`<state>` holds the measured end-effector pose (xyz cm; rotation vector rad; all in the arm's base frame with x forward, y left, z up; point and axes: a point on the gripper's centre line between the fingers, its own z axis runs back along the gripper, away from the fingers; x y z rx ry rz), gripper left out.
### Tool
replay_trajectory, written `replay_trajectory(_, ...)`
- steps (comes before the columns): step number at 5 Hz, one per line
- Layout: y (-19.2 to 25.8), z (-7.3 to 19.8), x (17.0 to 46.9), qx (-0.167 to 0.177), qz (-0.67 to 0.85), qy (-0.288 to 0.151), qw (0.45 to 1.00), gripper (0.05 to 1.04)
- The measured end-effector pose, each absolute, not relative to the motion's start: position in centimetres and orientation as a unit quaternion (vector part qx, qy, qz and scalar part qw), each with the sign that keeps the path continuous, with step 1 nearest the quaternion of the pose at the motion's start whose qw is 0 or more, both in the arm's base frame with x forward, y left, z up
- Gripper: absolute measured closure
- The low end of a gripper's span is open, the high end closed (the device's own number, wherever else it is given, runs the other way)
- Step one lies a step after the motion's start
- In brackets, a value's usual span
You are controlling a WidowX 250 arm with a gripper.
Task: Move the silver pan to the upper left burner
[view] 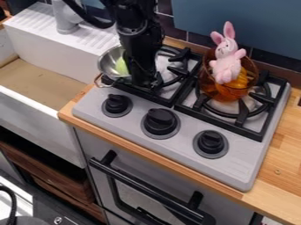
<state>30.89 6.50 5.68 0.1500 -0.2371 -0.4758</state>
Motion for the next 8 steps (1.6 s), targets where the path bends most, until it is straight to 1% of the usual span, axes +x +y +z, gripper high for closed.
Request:
replay_trajectory(1,6.7,5.5,32.0,0.089,-0.217,-0.123,0.964,1.022)
replay_trajectory(4,6.1,5.1,34.6,0.118,-0.204,-0.128,0.963,1.013)
replay_trajectory(5,5.0,5.3,34.8,0.118,-0.198,-0.128,0.965,1.013)
replay_trajectory(6,3.9,5.3,34.5,0.113,-0.200,-0.116,0.966,1.013)
replay_trajectory(7,3.5,5.7,34.9,0.114,-0.186,-0.122,0.968,1.013)
replay_trajectory(8,3.4,5.2,35.3,0.120,-0.183,-0.117,0.969,1.013)
